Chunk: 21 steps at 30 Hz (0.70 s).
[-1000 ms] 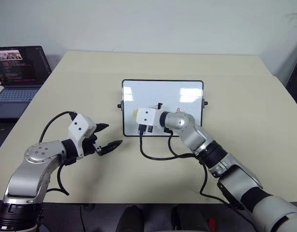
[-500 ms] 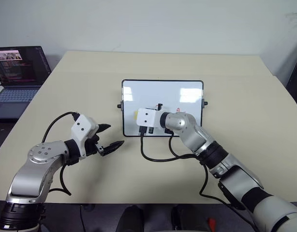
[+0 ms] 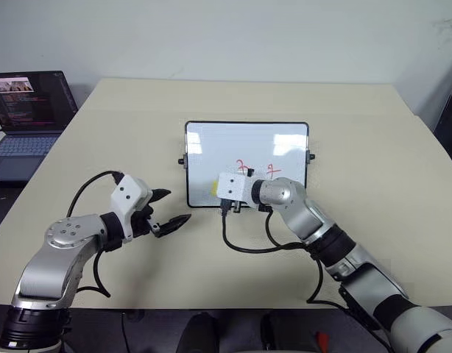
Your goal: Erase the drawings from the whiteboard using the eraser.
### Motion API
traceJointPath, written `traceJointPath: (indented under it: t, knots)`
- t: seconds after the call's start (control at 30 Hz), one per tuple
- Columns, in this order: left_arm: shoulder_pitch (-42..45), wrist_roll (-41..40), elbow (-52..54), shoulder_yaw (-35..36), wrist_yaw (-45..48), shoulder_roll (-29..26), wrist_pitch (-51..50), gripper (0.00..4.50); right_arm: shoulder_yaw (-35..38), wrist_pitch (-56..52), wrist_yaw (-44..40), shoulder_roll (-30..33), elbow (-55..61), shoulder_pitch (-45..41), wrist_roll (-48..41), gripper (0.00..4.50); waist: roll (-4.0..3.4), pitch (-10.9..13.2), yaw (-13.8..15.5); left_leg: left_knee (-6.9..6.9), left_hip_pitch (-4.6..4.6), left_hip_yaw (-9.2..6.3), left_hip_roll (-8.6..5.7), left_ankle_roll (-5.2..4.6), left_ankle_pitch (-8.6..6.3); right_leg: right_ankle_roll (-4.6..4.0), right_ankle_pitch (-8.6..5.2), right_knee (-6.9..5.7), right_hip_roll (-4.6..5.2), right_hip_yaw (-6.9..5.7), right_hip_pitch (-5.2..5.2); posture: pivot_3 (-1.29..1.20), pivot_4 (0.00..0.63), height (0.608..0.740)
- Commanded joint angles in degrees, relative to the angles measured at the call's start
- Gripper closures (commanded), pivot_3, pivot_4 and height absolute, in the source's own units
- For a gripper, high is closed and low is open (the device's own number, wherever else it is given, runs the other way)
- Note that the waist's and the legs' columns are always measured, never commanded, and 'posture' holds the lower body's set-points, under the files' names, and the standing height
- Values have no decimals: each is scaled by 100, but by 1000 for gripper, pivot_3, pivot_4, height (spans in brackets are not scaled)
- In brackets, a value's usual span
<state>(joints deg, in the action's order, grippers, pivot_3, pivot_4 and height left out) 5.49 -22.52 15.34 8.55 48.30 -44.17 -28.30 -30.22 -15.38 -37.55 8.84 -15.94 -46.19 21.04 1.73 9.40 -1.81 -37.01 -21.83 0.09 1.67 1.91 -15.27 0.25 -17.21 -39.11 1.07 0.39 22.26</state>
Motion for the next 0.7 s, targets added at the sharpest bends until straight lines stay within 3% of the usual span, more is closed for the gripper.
traceJointPath:
  t: [0.03,0.33,0.53,0.7]
  knots:
    - [66,-23,103,61,18,-17,86,0,332,-42,367,-125,-121,-206,-28,3222,0,0,3,0,0,0,0,0,0,0,0,0,0,0,0,0,150,740]
    - [53,-29,104,83,18,-23,96,0,302,-82,278,-46,145,51,-14,3222,0,0,2,5,-6,2,0,1,-2,0,-1,11,1,1,1,0,150,740]
    - [180,-23,54,57,23,-14,121,0,990,-978,-106,-22,1649,383,-799,3226,-1,3,21,4,-12,-2,-1,1,-2,0,-1,13,1,-2,3,0,150,740]
    - [235,-49,52,61,-7,93,243,0,1370,-1458,-440,448,2881,1044,-1310,3227,-2,4,16,6,-21,-2,0,2,-3,5,-5,20,1,-3,6,0,150,740]
